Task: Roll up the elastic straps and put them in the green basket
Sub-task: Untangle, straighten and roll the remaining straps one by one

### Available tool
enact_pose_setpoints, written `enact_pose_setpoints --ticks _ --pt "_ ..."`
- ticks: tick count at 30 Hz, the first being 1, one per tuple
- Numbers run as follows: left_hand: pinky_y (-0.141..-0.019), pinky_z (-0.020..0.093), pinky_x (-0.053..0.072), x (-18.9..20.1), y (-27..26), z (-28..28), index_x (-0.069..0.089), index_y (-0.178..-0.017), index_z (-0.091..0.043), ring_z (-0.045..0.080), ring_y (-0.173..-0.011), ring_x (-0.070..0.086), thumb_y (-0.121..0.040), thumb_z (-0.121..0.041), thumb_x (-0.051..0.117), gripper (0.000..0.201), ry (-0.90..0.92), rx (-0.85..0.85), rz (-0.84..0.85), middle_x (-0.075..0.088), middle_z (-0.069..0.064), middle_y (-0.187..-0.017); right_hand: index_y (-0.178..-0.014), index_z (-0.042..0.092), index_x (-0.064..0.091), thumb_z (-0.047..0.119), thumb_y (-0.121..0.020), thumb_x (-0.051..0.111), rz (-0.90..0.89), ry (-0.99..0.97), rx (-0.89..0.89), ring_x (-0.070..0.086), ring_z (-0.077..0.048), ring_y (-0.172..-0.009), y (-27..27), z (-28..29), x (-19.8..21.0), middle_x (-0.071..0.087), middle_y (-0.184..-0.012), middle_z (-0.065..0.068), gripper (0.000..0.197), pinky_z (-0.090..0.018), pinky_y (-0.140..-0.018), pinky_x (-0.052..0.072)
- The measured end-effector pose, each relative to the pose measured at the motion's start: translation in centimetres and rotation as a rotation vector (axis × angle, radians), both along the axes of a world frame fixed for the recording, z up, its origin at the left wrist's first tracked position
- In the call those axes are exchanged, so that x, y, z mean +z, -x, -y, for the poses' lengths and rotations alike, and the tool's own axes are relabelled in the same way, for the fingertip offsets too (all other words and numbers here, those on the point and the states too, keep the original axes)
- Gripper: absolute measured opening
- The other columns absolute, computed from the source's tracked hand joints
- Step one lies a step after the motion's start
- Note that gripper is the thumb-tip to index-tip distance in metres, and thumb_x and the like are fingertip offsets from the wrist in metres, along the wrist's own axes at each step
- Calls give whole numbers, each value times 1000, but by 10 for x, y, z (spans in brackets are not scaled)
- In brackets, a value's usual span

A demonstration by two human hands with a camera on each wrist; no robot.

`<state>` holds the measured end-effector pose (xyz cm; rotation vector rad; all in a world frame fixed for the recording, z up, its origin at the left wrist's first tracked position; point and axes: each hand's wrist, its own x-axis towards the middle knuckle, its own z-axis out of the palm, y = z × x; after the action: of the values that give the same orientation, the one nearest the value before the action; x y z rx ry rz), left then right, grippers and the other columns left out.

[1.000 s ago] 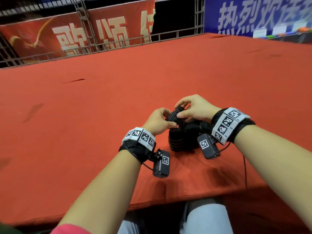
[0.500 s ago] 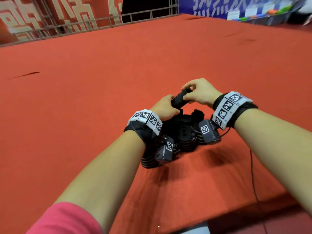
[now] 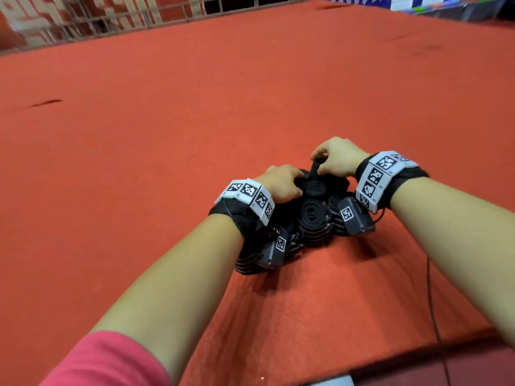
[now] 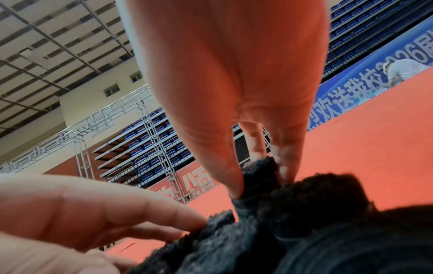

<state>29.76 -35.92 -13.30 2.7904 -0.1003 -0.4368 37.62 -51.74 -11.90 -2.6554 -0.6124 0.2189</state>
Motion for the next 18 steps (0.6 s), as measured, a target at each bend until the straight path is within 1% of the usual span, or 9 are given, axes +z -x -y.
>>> enact_pose_setpoints --ticks 2,3,5,8,9,10,13,15,18 --pt "-113 40 33 1 2 -1 49 -144 -22 35 -134 40 -92 -28 59 53 -6 -2 7 47 6 -147 -122 13 70 7 -81 75 -12 21 21 62 -24 -112 0 -3 -3 69 -121 -6 42 -25 -86 45" --pt "-113 37 32 1 2 -1 46 -146 -21 34 -135 40 -94 -27 59 54 3 0 14 47 7 -148 -121 13 70 8 -82 75 -23 32 30 62 -23 -110 0 -4 -5 69 -119 -6 40 -25 -85 44" --pt "-112 31 32 3 5 -2 42 -148 -19 31 -136 41 -96 -26 58 55 31 5 26 47 8 -149 -118 15 71 11 -85 73 -59 52 44 63 -22 -105 0 -6 -11 71 -116 -6 34 -24 -82 42" --pt "-110 30 36 4 8 -2 41 -149 -18 28 -134 45 -97 -26 56 55 75 16 5 50 8 -147 -117 19 72 11 -89 67 -117 57 44 62 -18 -96 0 -7 -17 73 -113 -4 30 -24 -79 40" --pt "-109 30 37 4 9 -2 40 -149 -18 26 -134 47 -98 -26 56 55 85 19 -5 50 8 -147 -119 20 71 11 -90 66 -124 55 38 62 -18 -98 1 -6 -17 72 -115 -4 31 -23 -80 40" --pt "-109 30 37 5 10 -2 40 -150 -19 25 -133 48 -98 -26 55 55 93 24 -15 50 7 -147 -124 20 69 11 -90 65 -128 55 31 62 -19 -104 2 -6 -17 70 -120 -4 35 -23 -83 40" --pt "-109 31 38 7 14 -2 40 -149 -19 23 -131 49 -98 -25 54 53 108 27 -28 50 6 -146 -141 18 55 14 -93 62 -134 60 21 54 -23 -126 9 -7 -13 59 -138 -5 48 -26 -97 40" --pt "-109 33 39 10 19 -3 41 -148 -19 23 -130 50 -98 -26 54 52 112 50 -15 51 6 -145 -145 18 48 17 -93 63 -134 54 15 51 -25 -130 15 -7 -8 54 -144 -6 54 -29 -102 39" --pt "-108 38 41 18 32 -5 43 -147 -21 26 -129 50 -97 -28 54 51 90 90 24 53 6 -143 -147 19 46 22 -92 65 -105 30 3 50 -26 -131 29 -6 4 51 -146 -7 58 -29 -101 39"
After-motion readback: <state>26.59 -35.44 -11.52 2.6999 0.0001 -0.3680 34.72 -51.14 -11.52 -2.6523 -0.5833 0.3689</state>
